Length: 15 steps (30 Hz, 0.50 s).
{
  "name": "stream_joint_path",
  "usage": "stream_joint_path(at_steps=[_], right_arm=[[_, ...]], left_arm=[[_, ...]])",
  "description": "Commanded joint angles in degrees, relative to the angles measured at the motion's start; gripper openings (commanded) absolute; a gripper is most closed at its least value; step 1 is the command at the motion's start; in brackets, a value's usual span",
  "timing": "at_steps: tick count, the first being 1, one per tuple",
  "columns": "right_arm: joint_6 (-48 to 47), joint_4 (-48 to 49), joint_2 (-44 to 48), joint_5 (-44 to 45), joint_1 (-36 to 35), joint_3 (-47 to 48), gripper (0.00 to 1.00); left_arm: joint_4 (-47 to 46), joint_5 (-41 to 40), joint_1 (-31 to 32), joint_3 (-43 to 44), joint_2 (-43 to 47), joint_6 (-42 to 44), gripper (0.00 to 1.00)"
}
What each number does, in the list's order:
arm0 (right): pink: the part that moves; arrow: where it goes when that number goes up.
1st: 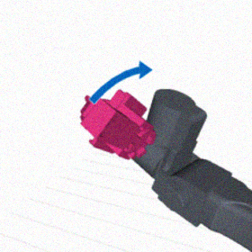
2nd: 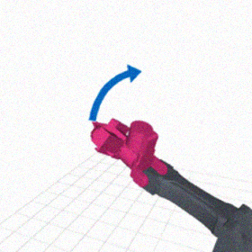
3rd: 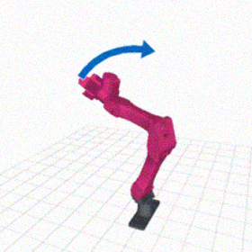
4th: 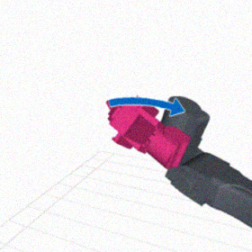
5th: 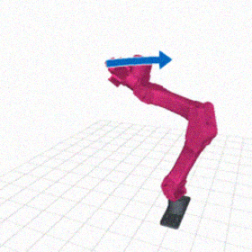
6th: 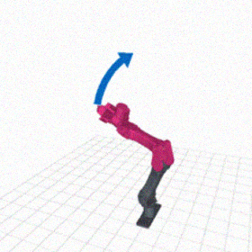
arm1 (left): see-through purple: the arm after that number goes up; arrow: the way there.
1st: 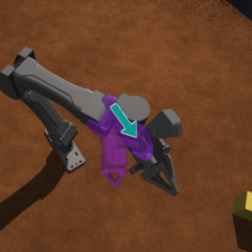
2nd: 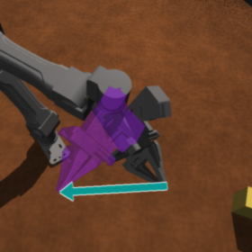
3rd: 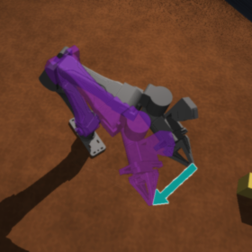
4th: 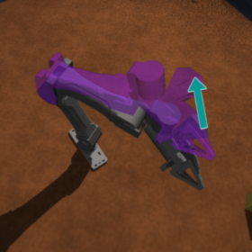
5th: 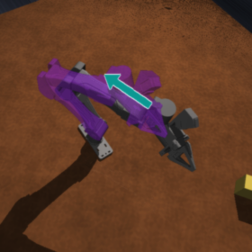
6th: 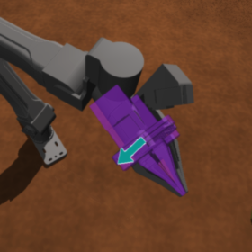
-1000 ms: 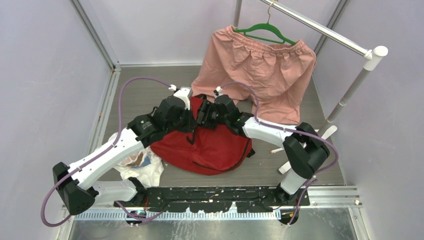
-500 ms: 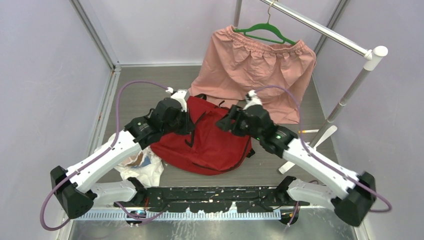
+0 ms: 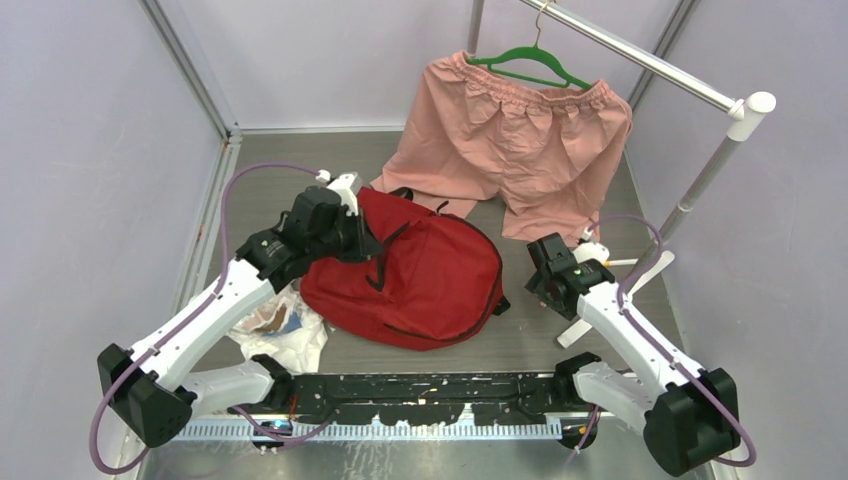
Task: Pack the student bag
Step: Pick up the stationery from the center of the board.
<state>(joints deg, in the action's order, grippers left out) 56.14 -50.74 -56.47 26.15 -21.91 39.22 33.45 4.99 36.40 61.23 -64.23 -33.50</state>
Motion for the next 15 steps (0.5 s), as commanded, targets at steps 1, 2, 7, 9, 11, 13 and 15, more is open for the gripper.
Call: stream_joint_path(at_steps=[1, 2, 7, 9, 11, 13, 15], right_arm=[[4.8, 3.49, -1.78, 4.43, 5.68, -2.57, 0.68], [4.59, 5.54, -3.28, 3.81, 6.96, -3.13, 0.67], [4.67, 12.67, -12.08, 3.59, 9.27, -2.15, 0.65], [5.55, 14.88, -14.65, 4.64, 9.26, -2.12, 0.64], [6.21, 16.05, -17.69, 4.96, 9.34, -1.95, 0.62], [6.83, 17.28, -20.44, 4.64, 9.27, -2.06, 0.6], [7.36, 19.12, -22.24, 3.58, 9.27, -2.78, 0.55]], left_arm=[[-3.8, 5.31, -0.09, -1.9, 3.6, -0.5, 0.0], [-4.1, 6.08, -0.1, -2.13, 3.86, -0.48, 0.0], [-3.28, 9.25, -0.1, -1.91, 4.26, 0.72, 0.0], [-3.04, 9.77, -0.06, -2.25, 4.85, 1.13, 0.0], [-3.0, 9.73, -0.09, -2.74, 5.72, 1.35, 0.0], [-2.95, 9.56, -0.1, -3.19, 6.53, 1.69, 0.0], [-2.8, 9.57, -0.1, -3.52, 7.1, 1.92, 0.0]])
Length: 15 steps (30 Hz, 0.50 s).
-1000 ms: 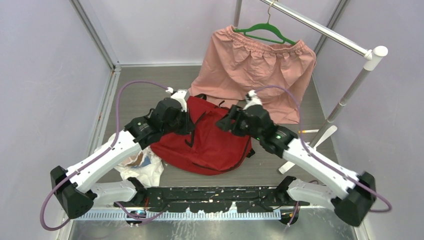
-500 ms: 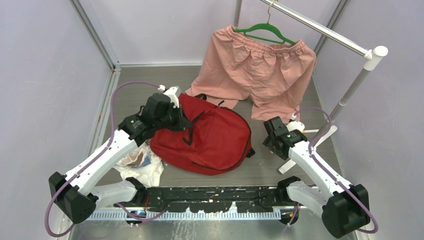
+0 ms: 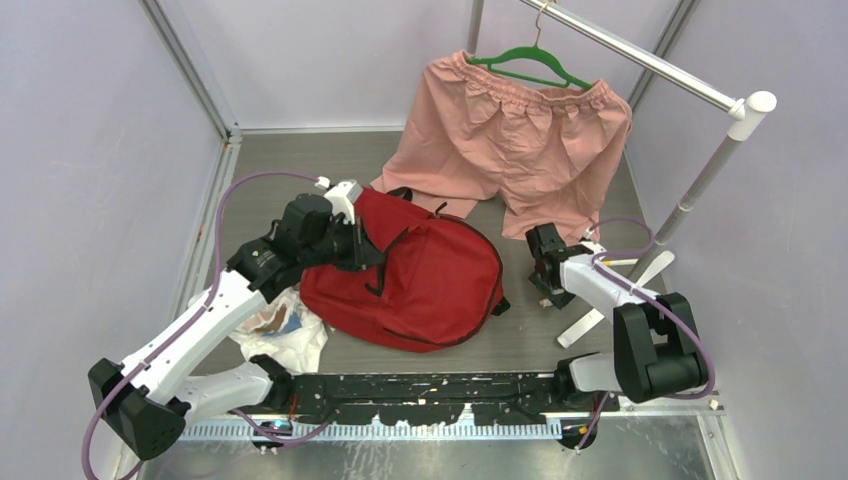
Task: Pack the student bag
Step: Pick up the stationery from the center of the board.
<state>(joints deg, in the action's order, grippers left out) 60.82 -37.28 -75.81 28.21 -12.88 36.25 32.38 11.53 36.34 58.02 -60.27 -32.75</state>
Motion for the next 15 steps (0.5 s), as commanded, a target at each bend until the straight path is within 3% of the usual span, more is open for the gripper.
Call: stream_joint_path(at_steps=[1, 3, 8, 15], right_arm=[[2.77, 6.54, -3.19, 0.56, 0.29, -0.2, 0.51], [2.87, 7.07, -3.51, -1.21, 0.29, -0.59, 0.42], [2.34, 6.7, 0.7, -6.15, 0.22, -1.45, 0.05], [1.1, 0.56, 13.03, -12.33, -1.93, -0.53, 0.01]], left_arm=[[-1.62, 3.18, -0.04, -0.48, 3.39, 1.37, 0.0], [-1.08, 3.24, -0.03, -0.67, 3.64, 1.89, 0.0], [-0.21, 2.96, -0.04, -0.4, 3.78, 3.21, 0.0], [-1.54, 3.73, -0.04, -0.18, 2.52, 3.31, 0.0]])
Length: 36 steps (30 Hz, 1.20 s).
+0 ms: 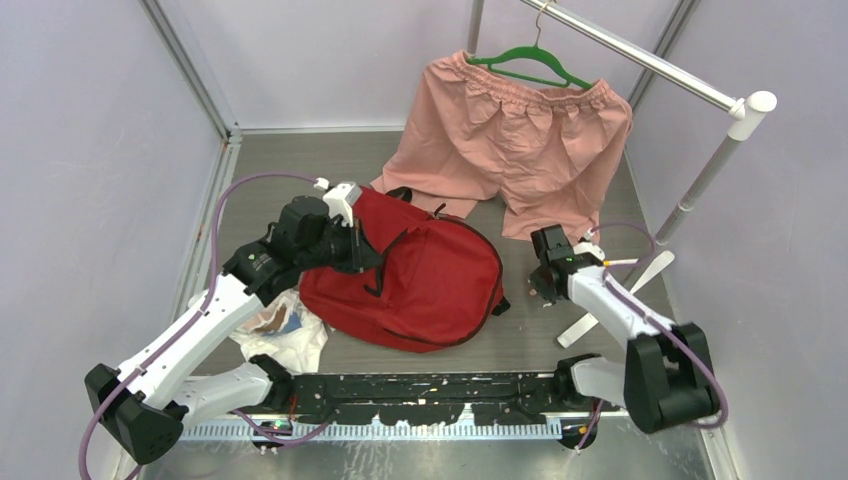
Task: Pack the student bag
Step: Pick up the stationery from the center of the board, then place the stationery in the student bag.
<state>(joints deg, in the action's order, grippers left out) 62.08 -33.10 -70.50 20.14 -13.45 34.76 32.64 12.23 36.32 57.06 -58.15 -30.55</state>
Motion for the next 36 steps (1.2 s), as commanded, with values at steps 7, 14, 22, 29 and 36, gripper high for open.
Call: stream_joint_path(at_steps=[7, 14, 22, 29, 36], right_arm=[[-5.39, -6.28, 22.28, -13.08, -6.94, 8.17, 0.01], [-13.21, 1.0, 12.03, -23.72, -27.55, 19.04, 0.01], [-17.35, 7.62, -3.29, -30.71, -38.47, 23.61, 0.01], [-22.21, 9.38, -9.41, -31.0, -40.07, 29.56, 0.01], [-23.73, 20.42, -16.44, -25.45, -39.93, 33.38, 0.15]], left_arm=[[-1.6, 2.77, -0.06, 2.39, -0.46, 1.33, 0.0], [-1.7, 3.82, -0.08, 3.95, -0.81, 0.05, 0.0], [-3.02, 3.56, -0.19, 4.03, -1.38, -2.88, 0.0], [-3.3, 4.56, -0.15, 4.19, -1.88, -3.63, 0.0], [-2.86, 4.4, -0.19, 4.26, -1.03, -4.67, 0.0]])
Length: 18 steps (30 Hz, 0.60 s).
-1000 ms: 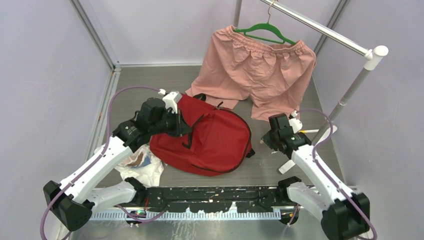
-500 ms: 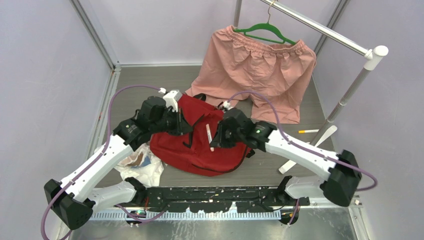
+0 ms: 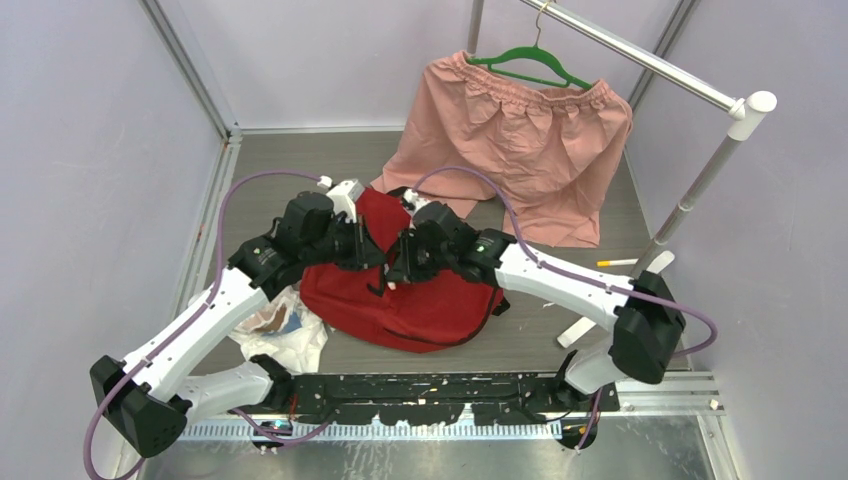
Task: Pack the student bag
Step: Place the stationery in the student bag.
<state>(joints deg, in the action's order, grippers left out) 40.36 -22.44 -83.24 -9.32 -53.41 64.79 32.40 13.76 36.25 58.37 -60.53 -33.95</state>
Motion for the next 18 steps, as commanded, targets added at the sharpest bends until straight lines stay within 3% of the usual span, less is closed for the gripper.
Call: stream_joint_path(at_steps=[1, 3, 5, 11, 18], right_arm=[[-1.66, 10.72, -5.48, 5.66, -0.02, 3.66, 0.36], [-0.45, 12.3, -6.34, 6.48, -0.02, 3.42, 0.56], [0.69, 13.7, -5.3, 6.29, -0.02, 1.68, 0.66], [1.26, 8.29, 4.98, 12.87, -0.03, -4.74, 0.65], [5.58, -12.45, 23.93, 31.86, 2.41, -10.77, 0.65]], left_arm=[[-2.47, 2.67, -0.13, 2.93, 1.5, -1.42, 0.0], [-1.83, 2.23, -0.06, 2.97, 1.99, -1.46, 0.0], [-1.5, 1.83, -0.13, 2.64, 2.67, -1.53, 0.0], [-2.15, 2.43, -0.13, 1.8, 2.75, -1.6, 0.0], [-5.6, 4.16, -0.1, -0.41, 1.51, -1.78, 0.0]])
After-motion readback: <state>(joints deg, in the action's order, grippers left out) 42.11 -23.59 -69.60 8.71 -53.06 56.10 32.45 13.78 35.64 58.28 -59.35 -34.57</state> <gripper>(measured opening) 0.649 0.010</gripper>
